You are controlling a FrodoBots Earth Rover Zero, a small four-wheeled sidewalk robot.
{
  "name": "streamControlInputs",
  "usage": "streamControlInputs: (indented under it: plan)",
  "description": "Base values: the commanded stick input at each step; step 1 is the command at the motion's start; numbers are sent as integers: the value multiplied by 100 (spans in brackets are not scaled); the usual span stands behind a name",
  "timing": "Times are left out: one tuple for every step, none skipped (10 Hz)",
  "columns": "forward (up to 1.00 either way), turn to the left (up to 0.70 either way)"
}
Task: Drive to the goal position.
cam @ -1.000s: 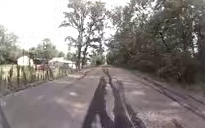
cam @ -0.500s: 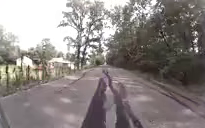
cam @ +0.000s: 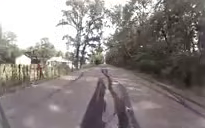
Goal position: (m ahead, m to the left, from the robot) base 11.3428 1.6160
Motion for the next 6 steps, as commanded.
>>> streamControlInputs:
  plan:
    - [70, 0]
    - [70, 0]
    - [70, 0]
    - [70, 0]
    - [70, 0]
    - [70, 0]
